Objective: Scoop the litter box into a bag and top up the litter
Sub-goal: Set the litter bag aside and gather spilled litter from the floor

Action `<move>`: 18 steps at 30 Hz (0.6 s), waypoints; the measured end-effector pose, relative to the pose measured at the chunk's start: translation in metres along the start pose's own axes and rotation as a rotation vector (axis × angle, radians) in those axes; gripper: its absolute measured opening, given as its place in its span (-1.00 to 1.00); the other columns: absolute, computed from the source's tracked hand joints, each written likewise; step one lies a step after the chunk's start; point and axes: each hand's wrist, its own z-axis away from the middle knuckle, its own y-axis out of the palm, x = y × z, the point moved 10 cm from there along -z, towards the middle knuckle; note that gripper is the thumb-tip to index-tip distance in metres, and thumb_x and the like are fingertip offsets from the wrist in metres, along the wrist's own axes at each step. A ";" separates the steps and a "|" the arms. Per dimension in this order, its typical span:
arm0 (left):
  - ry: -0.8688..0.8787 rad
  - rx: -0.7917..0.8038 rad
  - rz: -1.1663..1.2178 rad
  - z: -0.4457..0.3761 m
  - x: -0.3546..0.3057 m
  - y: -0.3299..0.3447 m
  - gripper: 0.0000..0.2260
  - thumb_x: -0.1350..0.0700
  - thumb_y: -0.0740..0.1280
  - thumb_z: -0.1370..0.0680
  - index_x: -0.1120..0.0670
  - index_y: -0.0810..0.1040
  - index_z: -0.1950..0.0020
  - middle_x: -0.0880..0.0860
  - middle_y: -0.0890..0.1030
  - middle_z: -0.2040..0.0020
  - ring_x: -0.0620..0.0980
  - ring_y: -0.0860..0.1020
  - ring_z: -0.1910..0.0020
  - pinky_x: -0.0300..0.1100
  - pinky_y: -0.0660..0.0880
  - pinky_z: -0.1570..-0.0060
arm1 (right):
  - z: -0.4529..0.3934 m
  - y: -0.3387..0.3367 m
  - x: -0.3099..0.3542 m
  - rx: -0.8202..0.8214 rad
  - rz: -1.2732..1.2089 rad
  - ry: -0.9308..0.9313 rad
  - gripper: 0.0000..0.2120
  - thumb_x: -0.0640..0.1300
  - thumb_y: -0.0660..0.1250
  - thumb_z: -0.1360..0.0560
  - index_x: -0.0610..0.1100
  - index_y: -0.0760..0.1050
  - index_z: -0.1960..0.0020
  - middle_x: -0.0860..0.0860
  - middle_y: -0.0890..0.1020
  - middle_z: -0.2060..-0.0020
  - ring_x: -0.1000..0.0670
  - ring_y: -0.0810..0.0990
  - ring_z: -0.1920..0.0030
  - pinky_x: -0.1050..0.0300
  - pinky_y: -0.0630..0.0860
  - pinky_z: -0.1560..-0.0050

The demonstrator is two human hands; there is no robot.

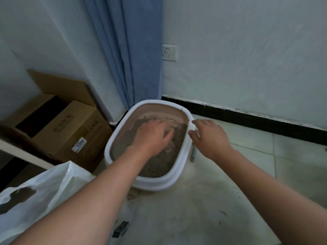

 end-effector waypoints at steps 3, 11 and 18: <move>0.056 0.026 0.033 -0.011 -0.025 0.012 -0.65 -0.13 0.12 -0.62 0.03 0.55 -0.22 0.01 0.60 -0.13 0.02 0.54 -0.07 -0.08 0.47 -0.03 | 0.005 -0.006 -0.017 -0.005 0.001 0.041 -0.58 0.09 0.09 -0.62 -0.06 0.36 -0.41 -0.01 0.48 -0.34 -0.08 0.36 -0.37 0.00 0.39 -0.25; 0.180 0.080 0.068 -0.036 -0.091 0.042 -0.67 -0.11 0.12 -0.63 0.07 0.55 -0.14 0.04 0.61 -0.02 0.07 0.56 0.05 -0.04 0.49 0.07 | 0.031 -0.028 -0.073 -0.016 0.054 0.174 -0.56 0.12 0.08 -0.62 -0.08 0.36 -0.40 -0.01 0.48 -0.33 -0.07 0.37 -0.36 -0.02 0.40 -0.26; 0.255 0.077 0.129 -0.049 -0.128 0.060 -0.65 -0.10 0.13 -0.63 0.10 0.55 -0.18 0.06 0.61 -0.04 0.06 0.55 0.04 0.02 0.52 0.05 | 0.056 -0.037 -0.117 0.015 0.098 0.286 -0.54 0.12 0.06 -0.63 -0.07 0.31 -0.44 0.00 0.44 -0.38 -0.07 0.33 -0.39 -0.02 0.37 -0.28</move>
